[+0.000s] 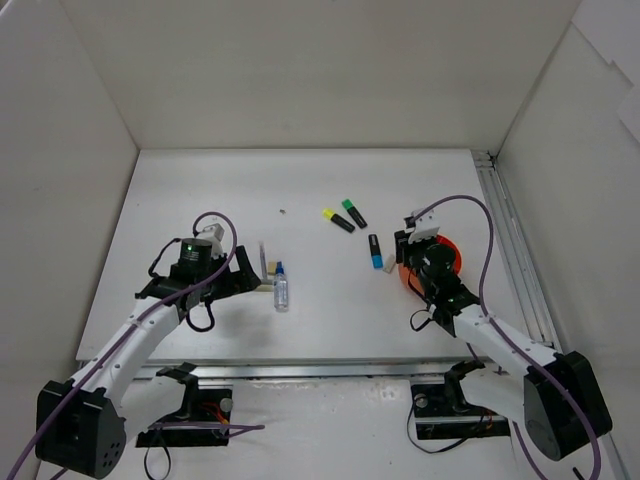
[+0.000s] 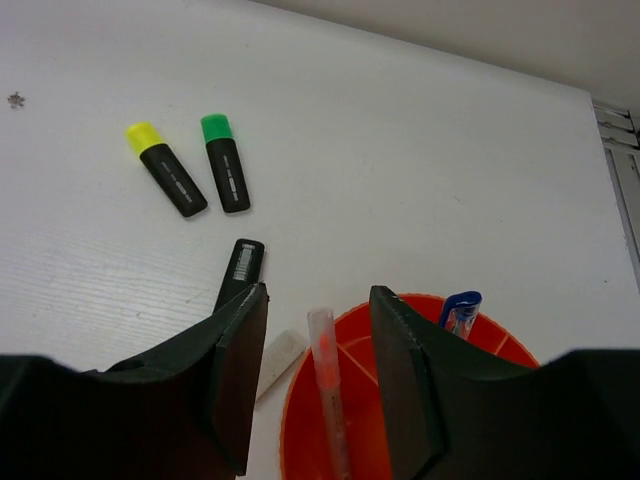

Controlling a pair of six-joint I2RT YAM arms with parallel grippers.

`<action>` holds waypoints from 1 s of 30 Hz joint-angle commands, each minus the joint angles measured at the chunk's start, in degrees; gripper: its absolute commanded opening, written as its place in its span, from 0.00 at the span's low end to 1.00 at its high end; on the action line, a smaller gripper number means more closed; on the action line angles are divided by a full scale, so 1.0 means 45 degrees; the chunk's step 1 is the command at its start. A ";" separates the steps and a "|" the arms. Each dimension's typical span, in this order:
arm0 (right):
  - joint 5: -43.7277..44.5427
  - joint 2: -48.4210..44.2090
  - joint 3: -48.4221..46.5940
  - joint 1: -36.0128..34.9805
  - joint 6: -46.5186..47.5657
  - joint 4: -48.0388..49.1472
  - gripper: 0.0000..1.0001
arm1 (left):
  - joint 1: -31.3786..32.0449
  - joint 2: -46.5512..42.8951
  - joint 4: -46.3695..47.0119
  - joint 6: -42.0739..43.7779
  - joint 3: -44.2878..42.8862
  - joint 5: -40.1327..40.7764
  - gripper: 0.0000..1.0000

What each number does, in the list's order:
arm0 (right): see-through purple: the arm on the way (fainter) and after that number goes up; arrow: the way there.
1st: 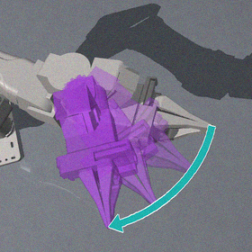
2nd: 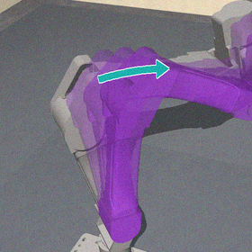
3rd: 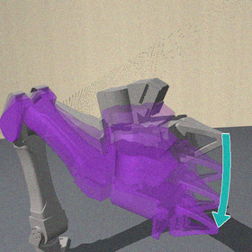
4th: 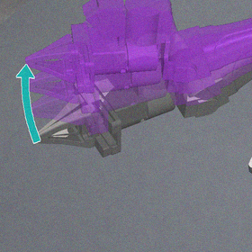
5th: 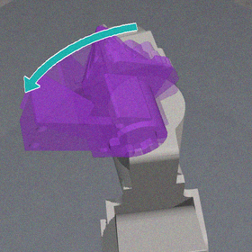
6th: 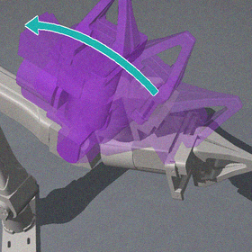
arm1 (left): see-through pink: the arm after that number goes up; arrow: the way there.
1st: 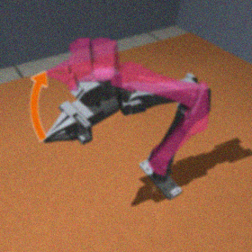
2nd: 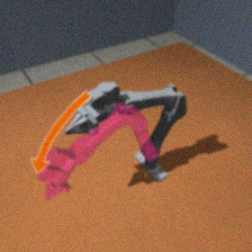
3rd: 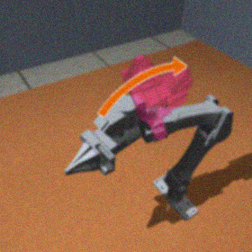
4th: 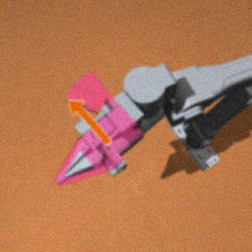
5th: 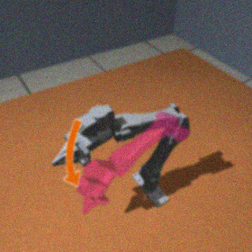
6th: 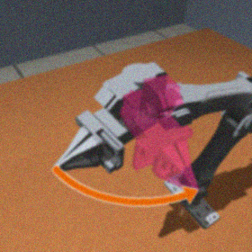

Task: Sort the stationery into containers
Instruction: Place the pen in the storage box, then pick up the pen from the center of the board.

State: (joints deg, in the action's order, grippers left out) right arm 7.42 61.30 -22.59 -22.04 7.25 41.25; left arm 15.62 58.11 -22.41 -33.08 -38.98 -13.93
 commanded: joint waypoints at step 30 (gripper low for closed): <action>0.2001 -0.2137 -0.2383 -0.2680 -0.0535 -0.3718 0.98 | -0.0677 0.3863 -0.3453 -0.9600 -0.2096 0.4714 0.78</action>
State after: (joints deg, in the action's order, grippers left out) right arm 11.60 52.99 -30.24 -33.80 6.59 22.37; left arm 12.32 74.56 -32.91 -69.54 -43.18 1.52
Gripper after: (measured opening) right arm 0.979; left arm 0.781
